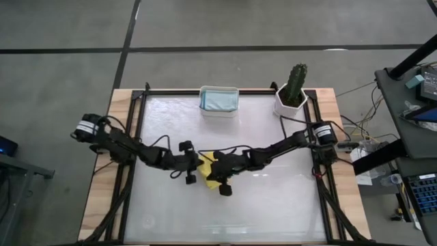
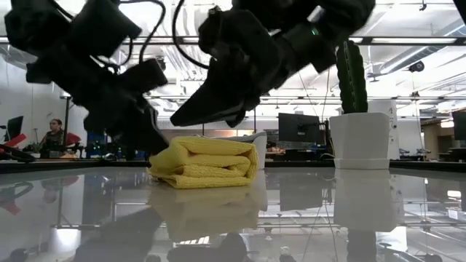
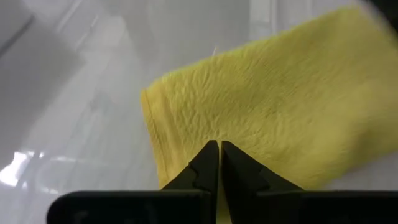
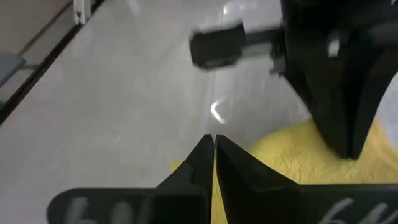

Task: Fold microfiber towels
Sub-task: Fold the yellow cloth

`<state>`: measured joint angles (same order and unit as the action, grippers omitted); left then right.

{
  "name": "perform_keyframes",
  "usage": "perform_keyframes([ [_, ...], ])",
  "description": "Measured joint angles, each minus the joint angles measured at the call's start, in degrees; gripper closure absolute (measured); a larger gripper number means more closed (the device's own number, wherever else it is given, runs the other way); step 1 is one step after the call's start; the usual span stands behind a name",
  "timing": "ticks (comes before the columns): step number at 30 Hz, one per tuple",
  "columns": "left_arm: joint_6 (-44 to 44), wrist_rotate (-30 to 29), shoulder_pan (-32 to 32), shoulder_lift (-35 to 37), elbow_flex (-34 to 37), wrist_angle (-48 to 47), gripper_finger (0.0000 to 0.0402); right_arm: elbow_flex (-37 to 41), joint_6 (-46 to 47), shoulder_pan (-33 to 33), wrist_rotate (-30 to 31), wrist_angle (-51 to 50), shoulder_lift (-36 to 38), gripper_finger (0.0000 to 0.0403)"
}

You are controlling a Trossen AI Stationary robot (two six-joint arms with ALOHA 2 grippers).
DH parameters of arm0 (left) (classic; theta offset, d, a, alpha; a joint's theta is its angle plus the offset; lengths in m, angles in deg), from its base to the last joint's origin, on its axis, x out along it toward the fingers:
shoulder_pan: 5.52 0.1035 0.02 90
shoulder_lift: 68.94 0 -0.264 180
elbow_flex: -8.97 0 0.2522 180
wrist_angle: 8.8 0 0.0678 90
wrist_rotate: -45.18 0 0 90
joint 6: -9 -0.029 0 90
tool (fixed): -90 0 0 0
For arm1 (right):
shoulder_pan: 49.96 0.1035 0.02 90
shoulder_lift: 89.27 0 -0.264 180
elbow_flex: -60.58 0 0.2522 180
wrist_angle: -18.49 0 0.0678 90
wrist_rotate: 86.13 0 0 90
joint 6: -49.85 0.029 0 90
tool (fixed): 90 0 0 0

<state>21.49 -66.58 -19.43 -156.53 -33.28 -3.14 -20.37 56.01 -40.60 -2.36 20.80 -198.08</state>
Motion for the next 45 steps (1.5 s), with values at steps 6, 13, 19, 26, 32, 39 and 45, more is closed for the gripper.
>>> perform_keyframes([
  [6,2.3,0.1,0.3,-2.9,-0.4,-0.3,0.0396,5.7,-2.6,-0.2,-0.1,15.4,-3.6,0.0394],
  [13,3.7,0.7,0.3,-2.3,-0.3,-1.3,0.0396,5.4,-3.1,-0.1,-4.6,15.9,-8.4,0.0394],
  [19,3.8,0.7,0.4,-2.0,-0.4,-5.3,0.0396,5.7,-2.7,0.0,-6.4,16.2,-8.9,0.0394],
  [26,2.5,0.6,0.8,-0.3,-0.3,-8.3,0.0396,5.8,-2.3,0.1,-7.3,15.7,-8.6,0.0394],
  [32,1.6,-3.4,1.3,5.9,0.0,-17.4,0.0396,5.7,-2.5,0.4,-8.9,15.4,-8.4,0.0394],
  [39,1.6,-2.8,1.0,13.1,0.0,-20.0,0.0396,5.8,-2.8,0.3,-7.9,15.2,-7.1,0.0394],
  [45,2.1,1.6,0.4,15.7,0.0,-19.6,0.0396,5.8,-3.2,0.3,-7.6,14.6,-5.1,0.0394],
])
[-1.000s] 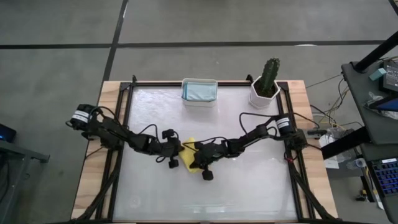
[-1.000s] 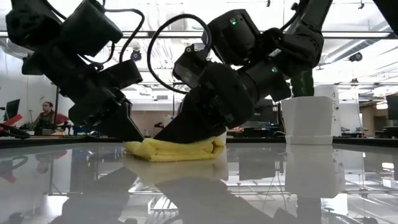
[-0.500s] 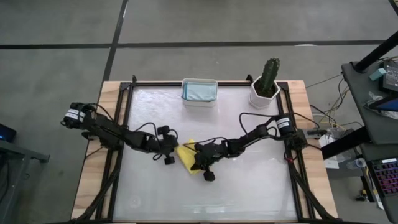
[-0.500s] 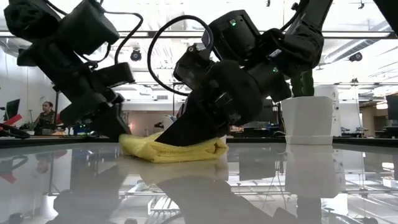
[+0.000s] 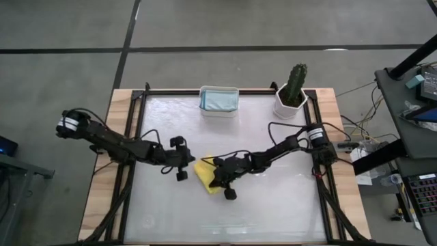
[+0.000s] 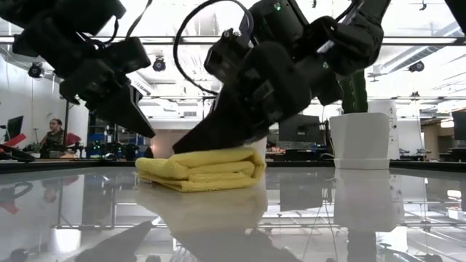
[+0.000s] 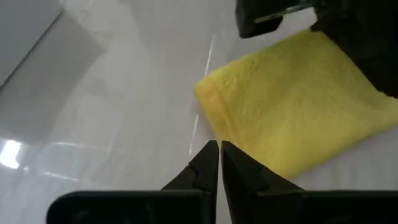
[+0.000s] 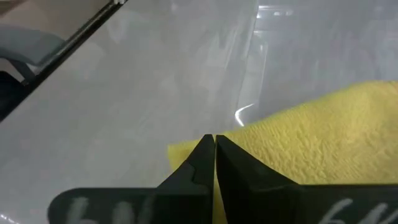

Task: Fold microfiber towels
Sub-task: Fold the yellow cloth, then put the yellow cloth into the bin

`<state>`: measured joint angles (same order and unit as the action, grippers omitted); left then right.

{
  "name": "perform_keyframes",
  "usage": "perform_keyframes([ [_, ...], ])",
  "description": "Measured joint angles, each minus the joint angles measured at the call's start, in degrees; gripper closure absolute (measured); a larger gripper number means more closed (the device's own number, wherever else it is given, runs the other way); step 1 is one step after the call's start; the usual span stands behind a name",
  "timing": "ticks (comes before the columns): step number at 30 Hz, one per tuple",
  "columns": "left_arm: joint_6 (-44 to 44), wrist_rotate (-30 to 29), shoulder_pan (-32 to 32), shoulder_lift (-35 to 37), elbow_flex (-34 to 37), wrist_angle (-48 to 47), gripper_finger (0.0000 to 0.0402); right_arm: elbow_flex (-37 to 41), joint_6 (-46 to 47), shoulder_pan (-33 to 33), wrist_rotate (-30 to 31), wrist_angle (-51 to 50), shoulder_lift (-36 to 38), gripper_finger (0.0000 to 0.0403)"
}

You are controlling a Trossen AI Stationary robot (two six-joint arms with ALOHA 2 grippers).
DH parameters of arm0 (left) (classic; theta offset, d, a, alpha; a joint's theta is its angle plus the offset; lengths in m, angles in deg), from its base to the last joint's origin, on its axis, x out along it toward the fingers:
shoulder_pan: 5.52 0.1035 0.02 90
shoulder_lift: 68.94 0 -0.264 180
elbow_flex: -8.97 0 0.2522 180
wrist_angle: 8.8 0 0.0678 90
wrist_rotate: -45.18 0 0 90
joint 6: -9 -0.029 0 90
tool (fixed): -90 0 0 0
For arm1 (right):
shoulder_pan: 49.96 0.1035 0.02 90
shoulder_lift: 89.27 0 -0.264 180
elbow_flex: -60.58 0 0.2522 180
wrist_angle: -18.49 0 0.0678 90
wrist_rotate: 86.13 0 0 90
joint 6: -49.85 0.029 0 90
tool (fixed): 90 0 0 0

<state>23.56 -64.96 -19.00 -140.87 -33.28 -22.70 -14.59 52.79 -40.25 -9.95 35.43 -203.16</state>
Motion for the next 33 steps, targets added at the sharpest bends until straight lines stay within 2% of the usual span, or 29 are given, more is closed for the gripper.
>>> perform_keyframes([
  [8,0.2,4.5,-1.9,0.8,-0.2,0.6,0.0396,0.0,4.1,-0.1,0.3,-8.8,6.1,0.0394],
  [14,0.3,6.2,-4.6,-2.1,-0.1,9.3,0.0396,0.0,14.1,-1.7,0.2,-18.0,11.0,0.0379],
  [22,0.2,7.1,-7.8,-11.3,-0.1,21.9,0.0396,-0.1,29.6,-7.2,0.3,-29.7,15.0,0.0285],
  [28,2.1,9.5,-8.3,-18.1,-0.3,27.4,0.0396,-0.1,33.2,-10.2,-0.8,-31.1,13.3,0.0211],
  [33,3.9,10.7,-8.3,-21.4,-0.3,30.2,0.0396,-0.1,33.7,-10.9,-3.1,-29.3,10.7,0.0172],
])
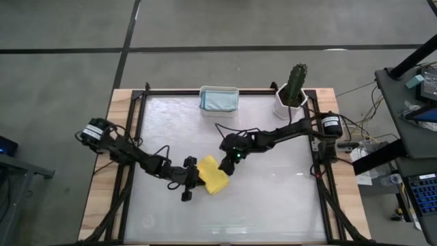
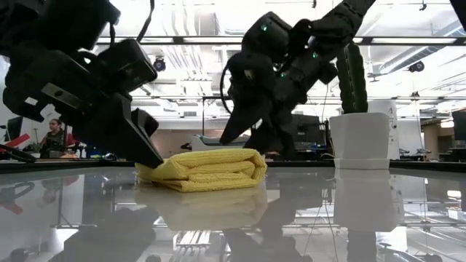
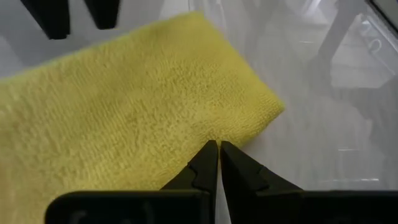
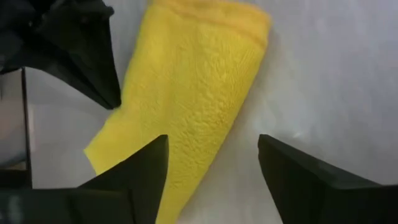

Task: Fold microfiber towels
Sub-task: Put the yellow cloth into the bin

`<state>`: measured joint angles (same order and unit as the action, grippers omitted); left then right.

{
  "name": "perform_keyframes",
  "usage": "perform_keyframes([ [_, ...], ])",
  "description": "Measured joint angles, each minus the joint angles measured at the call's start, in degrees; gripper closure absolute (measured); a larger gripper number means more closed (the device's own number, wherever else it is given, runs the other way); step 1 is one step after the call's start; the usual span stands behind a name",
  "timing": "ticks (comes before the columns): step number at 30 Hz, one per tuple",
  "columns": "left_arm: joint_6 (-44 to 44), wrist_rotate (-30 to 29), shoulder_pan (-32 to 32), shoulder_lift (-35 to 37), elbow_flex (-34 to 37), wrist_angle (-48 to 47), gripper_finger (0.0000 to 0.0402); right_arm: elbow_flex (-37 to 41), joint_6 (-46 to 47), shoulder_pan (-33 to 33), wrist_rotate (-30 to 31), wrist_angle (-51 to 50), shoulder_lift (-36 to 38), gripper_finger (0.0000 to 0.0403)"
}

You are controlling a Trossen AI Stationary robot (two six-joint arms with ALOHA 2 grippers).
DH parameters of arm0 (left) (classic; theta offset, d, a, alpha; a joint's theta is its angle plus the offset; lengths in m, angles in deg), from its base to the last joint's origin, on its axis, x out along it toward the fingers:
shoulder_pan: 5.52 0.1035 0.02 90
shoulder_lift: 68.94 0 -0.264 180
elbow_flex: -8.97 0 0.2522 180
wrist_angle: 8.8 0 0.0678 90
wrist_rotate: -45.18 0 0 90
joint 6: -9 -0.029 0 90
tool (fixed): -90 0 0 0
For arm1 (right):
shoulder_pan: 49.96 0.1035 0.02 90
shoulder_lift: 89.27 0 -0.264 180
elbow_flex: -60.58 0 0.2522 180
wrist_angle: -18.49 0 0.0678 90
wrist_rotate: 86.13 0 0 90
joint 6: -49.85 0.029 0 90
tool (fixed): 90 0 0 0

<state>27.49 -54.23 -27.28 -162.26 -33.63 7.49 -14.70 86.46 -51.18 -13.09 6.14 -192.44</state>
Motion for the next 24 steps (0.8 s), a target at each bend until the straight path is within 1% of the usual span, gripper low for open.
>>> perform_keyframes([
  [5,0.7,0.2,0.0,-1.4,-0.1,1.2,0.0396,0.0,1.3,0.1,-3.1,4.0,-2.9,0.015],
  [10,0.8,0.2,0.0,-1.5,0.0,1.3,0.0396,0.0,2.9,0.1,-4.6,8.5,-4.8,0.0145],
  [19,0.8,0.4,0.0,-1.5,0.1,1.4,0.0396,0.0,3.9,0.2,-5.4,15.5,-7.9,0.0167],
  [24,0.8,0.4,0.0,-1.5,0.1,1.5,0.0396,0.0,3.9,0.1,-5.5,16.6,-8.8,0.0186],
])
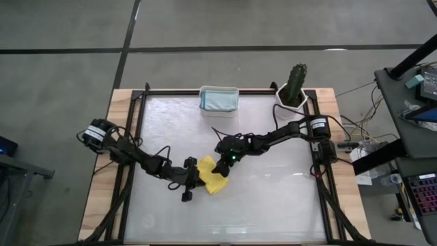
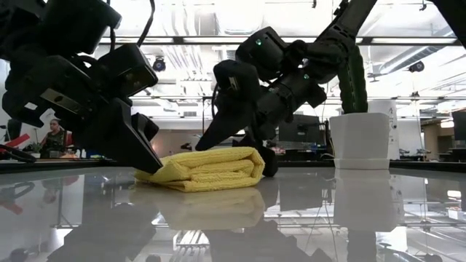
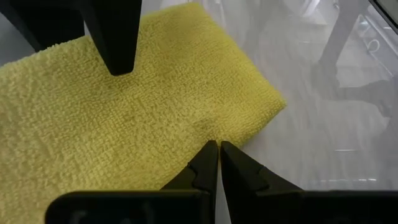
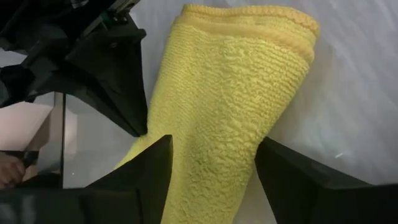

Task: Fold microfiber towels
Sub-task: Put the yellow cloth into the bin

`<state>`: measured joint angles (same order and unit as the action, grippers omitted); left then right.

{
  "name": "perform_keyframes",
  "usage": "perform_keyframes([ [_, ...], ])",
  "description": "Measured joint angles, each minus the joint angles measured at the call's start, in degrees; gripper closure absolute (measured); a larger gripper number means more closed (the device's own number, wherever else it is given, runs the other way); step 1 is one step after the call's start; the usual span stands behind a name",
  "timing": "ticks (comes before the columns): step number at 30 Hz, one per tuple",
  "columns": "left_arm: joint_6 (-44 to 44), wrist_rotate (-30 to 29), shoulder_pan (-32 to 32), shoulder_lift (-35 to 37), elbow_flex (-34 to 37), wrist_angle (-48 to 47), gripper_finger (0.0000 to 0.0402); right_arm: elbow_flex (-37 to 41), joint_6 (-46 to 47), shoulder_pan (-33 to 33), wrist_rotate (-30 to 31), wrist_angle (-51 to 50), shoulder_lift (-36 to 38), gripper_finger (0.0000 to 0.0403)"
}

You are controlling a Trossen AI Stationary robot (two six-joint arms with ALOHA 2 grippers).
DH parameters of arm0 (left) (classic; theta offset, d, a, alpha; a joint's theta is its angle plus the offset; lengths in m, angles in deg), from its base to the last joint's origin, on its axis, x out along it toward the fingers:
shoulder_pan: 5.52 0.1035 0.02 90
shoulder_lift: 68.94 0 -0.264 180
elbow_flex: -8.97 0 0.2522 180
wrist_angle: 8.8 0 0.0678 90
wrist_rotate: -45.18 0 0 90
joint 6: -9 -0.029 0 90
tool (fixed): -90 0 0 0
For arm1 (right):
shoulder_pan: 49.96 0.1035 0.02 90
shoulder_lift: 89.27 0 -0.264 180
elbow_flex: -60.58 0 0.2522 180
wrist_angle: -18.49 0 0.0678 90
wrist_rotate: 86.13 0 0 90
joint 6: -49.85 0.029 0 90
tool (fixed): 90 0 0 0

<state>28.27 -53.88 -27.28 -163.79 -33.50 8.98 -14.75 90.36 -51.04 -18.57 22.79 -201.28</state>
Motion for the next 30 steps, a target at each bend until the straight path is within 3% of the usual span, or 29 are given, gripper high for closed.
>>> perform_keyframes([
  [12,-0.1,0.0,0.0,0.0,0.0,1.0,0.0396,0.0,-1.5,0.1,0.1,0.0,-0.3,0.0262],
  [20,-0.3,-0.1,0.0,0.1,0.0,1.0,0.0396,0.0,-4.1,0.1,1.3,0.4,-0.4,0.038],
  [30,-0.6,-0.2,0.0,1.4,0.0,0.7,0.0396,0.1,-8.8,0.0,1.3,0.4,1.3,0.0389],
])
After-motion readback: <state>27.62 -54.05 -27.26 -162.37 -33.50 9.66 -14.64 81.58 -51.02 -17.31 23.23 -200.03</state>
